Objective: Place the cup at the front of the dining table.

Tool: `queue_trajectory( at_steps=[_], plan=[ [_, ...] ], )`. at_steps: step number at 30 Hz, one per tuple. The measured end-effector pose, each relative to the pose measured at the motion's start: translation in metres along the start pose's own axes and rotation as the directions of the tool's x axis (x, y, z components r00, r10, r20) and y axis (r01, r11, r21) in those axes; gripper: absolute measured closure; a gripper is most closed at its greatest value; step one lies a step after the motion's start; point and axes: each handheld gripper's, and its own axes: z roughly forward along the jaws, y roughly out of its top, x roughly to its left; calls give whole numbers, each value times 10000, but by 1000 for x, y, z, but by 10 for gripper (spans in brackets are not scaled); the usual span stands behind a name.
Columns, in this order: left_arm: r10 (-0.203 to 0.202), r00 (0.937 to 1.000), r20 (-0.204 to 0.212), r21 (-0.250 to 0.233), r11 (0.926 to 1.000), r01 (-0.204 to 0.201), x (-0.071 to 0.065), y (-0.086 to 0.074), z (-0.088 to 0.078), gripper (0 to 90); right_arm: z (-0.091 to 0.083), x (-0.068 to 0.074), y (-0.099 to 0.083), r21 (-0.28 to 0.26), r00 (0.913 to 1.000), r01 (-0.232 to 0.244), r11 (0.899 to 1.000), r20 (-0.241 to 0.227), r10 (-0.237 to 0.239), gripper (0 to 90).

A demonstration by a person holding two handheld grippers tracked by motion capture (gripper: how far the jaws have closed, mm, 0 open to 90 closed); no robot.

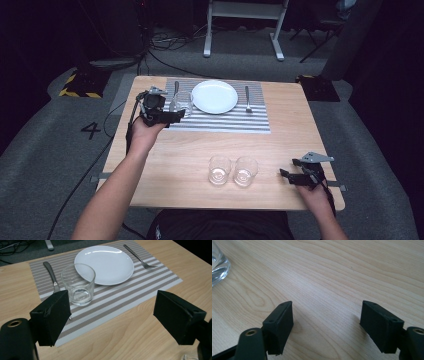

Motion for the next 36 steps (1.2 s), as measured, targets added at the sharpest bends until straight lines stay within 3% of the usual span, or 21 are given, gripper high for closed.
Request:
queue_trajectory(
  at_steps=[8,14,17,24,27,29,33,36],
  plan=[
    [285,9996,-10,163,9995,-285,5,-16,-17,143,0,0,0,22,9999,117,9999,-37,-116,268],
    [688,9963,-523,391,9970,-668,9,-29,-24,143,0,1,0,-2,10000,38,10000,-62,-38,268],
    [873,9947,-543,572,9948,-842,12,-34,-27,143,0,1,0,-4,10000,34,10000,-65,-34,268],
    [637,9975,-306,495,9968,-621,17,-45,-38,143,0,1,0,-5,10000,43,10000,-60,-43,267],
    [748,9970,-207,642,9952,-733,18,-50,-41,143,0,1,0,-6,10000,40,10000,-59,-40,267],
    [832,9965,122,918,9922,-840,18,-56,-43,142,0,1,0,-2,10000,41,10000,-53,-41,266],
    [1440,9895,-127,1155,9832,-1416,18,-66,-49,147,0,1,0,2,10000,42,10000,-48,-42,266],
    [1424,9898,-34,1258,9820,-1408,17,-74,-51,147,0,1,0,-3,10000,20,10000,-49,-20,265]
  ],
)
